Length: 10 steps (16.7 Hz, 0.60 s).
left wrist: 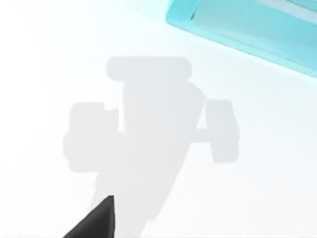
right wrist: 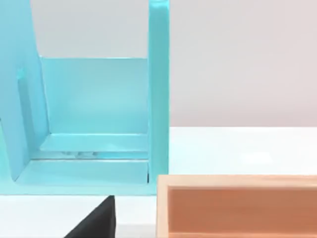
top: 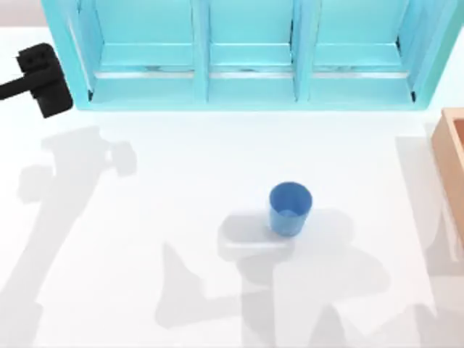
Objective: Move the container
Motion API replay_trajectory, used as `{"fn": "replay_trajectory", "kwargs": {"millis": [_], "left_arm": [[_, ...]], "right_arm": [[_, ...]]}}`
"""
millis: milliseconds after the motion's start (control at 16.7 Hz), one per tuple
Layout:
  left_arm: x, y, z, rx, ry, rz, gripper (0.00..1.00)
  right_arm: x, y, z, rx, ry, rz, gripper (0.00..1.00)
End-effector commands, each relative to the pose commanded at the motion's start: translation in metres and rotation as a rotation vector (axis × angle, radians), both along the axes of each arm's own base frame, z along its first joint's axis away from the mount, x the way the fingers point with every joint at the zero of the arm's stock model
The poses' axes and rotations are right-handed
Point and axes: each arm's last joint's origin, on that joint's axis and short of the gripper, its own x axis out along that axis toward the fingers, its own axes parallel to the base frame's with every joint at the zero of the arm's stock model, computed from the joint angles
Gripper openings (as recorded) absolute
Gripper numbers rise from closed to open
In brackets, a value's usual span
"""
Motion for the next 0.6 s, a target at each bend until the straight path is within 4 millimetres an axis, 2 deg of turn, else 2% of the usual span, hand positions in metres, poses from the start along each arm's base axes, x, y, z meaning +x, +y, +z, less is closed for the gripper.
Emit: {"fn": "replay_trajectory", "kwargs": {"millis": [180,300,420,600], "left_arm": [[0.065,-0.043,-0.007,0.009,0.255,0.007,1.00],[0.098,-0.079,-0.019,0.033,0.389,0.000,1.00],[0.120,-0.119,-0.031,0.060,0.488,-0.020,1.00],[0.132,-0.183,-0.045,0.100,0.579,-0.071,1.00]], "right_arm": [[0.000,0.000,0.000,0.000,0.000,0.000,1.00],[0.000,0.000,0.000,0.000,0.000,0.000,1.00],[0.000,0.000,0.000,0.000,0.000,0.000,1.00],[0.000,0.000,0.000,0.000,0.000,0.000,1.00]]}}
